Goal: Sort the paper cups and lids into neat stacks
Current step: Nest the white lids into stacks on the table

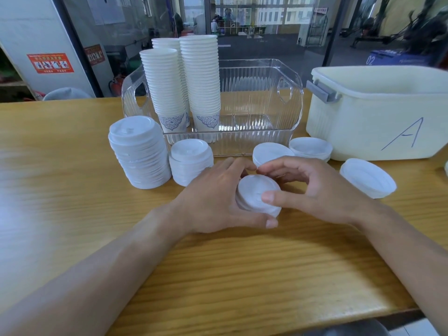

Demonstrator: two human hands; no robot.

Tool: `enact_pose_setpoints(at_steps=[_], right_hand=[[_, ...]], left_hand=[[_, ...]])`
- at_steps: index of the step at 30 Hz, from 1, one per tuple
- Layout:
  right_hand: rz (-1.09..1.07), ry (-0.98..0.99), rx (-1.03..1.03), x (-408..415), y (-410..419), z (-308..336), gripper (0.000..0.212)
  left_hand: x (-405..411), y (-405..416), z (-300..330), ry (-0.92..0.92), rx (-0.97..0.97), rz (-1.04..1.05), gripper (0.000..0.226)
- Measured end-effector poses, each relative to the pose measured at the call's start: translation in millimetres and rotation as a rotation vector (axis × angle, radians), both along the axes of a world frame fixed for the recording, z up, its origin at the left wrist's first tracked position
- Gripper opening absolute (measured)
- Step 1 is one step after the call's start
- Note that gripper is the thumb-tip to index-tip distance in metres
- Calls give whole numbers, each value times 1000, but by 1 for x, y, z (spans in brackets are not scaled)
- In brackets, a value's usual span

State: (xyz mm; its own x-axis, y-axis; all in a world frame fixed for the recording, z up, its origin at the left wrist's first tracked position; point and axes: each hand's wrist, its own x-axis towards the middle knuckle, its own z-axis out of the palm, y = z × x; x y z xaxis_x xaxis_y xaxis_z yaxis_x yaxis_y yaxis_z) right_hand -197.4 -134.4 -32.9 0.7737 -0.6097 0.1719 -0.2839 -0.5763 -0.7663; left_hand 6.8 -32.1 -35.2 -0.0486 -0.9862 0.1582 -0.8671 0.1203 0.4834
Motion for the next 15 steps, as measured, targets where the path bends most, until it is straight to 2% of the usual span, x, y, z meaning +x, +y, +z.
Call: enact_pose_setpoints(at_steps=[3, 12, 15], right_hand=[[14, 71, -39, -1, 0, 0, 68], [-14, 107, -171, 2, 6, -3, 68], [-13, 166, -219, 3, 9, -6, 81]], left_hand=[[5, 0, 3, -8, 25, -40, 87], [14, 0, 8, -21, 110, -114, 80], [14, 6, 12, -32, 94, -105, 78]])
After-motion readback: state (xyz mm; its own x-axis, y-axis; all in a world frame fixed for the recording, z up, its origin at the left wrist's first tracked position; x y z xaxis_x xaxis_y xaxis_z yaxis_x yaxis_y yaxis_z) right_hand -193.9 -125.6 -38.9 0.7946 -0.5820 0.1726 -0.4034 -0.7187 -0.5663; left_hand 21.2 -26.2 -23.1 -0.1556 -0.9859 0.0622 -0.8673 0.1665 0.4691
